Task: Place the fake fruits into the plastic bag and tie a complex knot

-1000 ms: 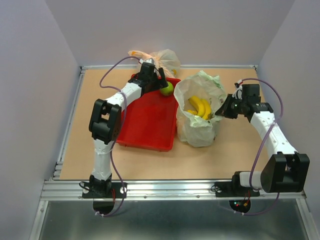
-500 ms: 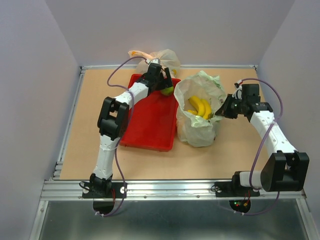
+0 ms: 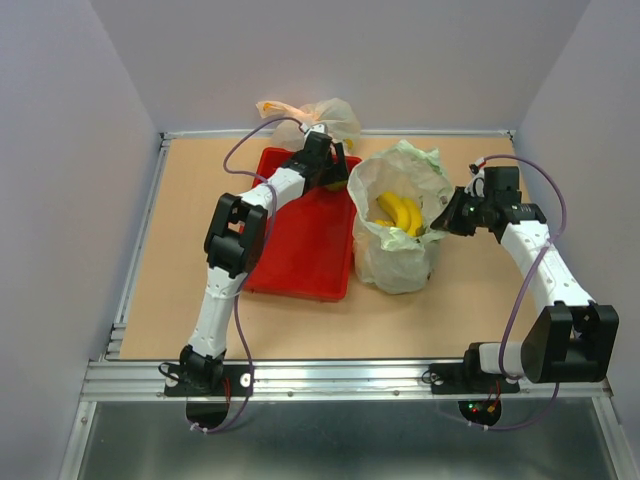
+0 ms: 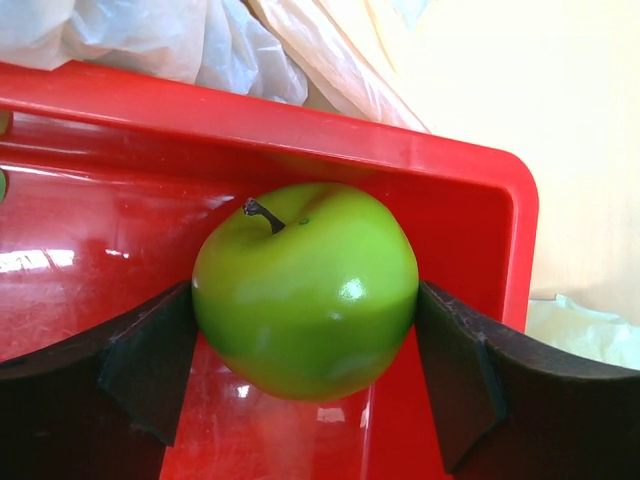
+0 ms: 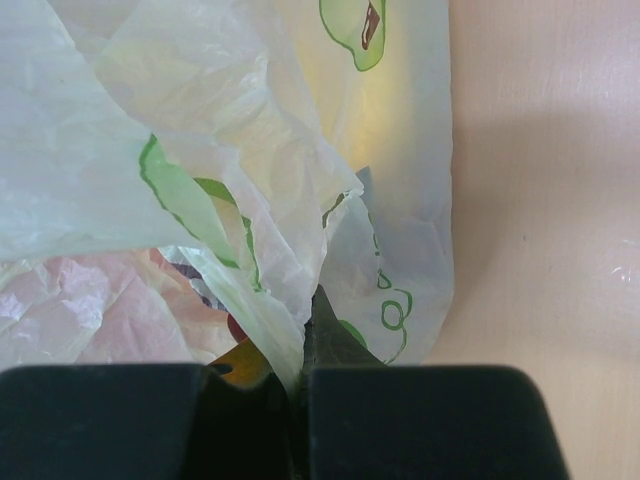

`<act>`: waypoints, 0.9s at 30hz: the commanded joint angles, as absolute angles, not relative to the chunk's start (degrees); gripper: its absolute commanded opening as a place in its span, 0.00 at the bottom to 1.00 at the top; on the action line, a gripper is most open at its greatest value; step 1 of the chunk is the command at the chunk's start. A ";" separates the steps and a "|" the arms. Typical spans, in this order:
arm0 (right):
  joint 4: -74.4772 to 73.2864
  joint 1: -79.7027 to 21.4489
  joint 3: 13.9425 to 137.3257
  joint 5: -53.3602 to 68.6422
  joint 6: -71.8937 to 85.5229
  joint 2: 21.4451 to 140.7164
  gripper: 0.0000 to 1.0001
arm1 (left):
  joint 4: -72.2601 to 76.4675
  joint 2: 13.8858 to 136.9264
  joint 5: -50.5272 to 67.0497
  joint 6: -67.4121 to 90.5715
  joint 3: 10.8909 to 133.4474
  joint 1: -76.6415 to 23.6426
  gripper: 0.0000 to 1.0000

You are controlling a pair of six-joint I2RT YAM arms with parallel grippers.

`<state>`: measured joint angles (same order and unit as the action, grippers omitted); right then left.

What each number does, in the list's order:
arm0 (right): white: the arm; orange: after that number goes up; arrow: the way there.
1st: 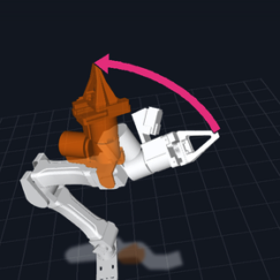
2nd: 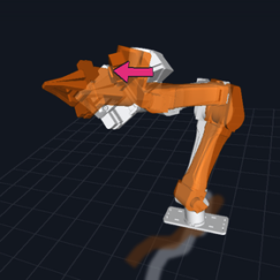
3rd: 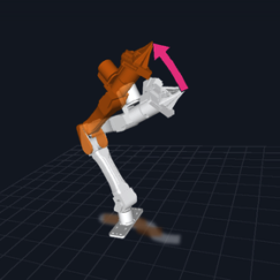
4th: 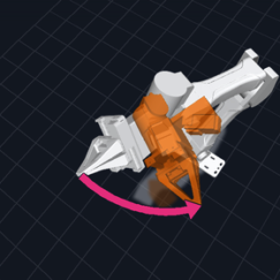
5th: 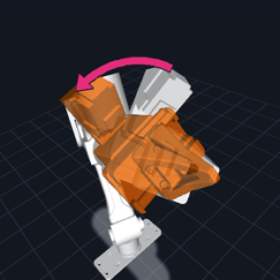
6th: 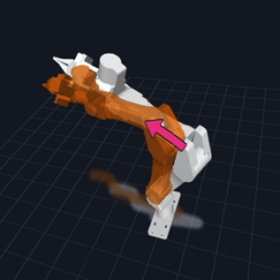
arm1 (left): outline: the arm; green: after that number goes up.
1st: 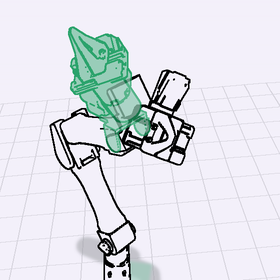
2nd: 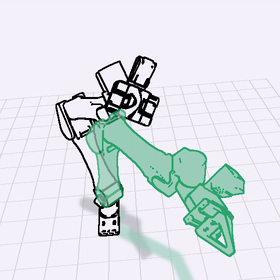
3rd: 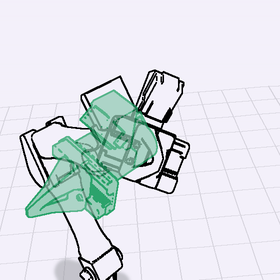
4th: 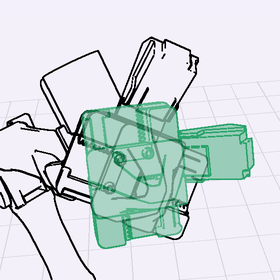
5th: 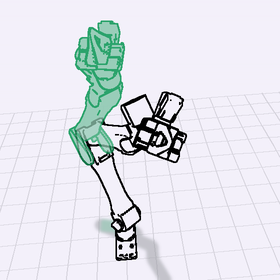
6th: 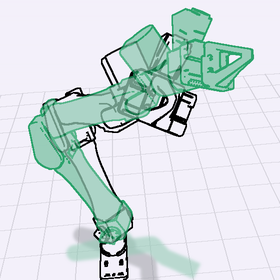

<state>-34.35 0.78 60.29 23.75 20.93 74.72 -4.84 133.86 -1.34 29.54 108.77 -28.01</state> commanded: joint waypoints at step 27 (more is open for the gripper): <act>-33.31 0.97 64.78 26.54 18.90 73.92 0.00 | 2.47 87.44 33.33 -7.64 89.38 -42.35 0.73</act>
<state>-34.37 0.78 61.17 25.32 19.66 74.72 7.01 82.81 34.83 -1.04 90.41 -37.93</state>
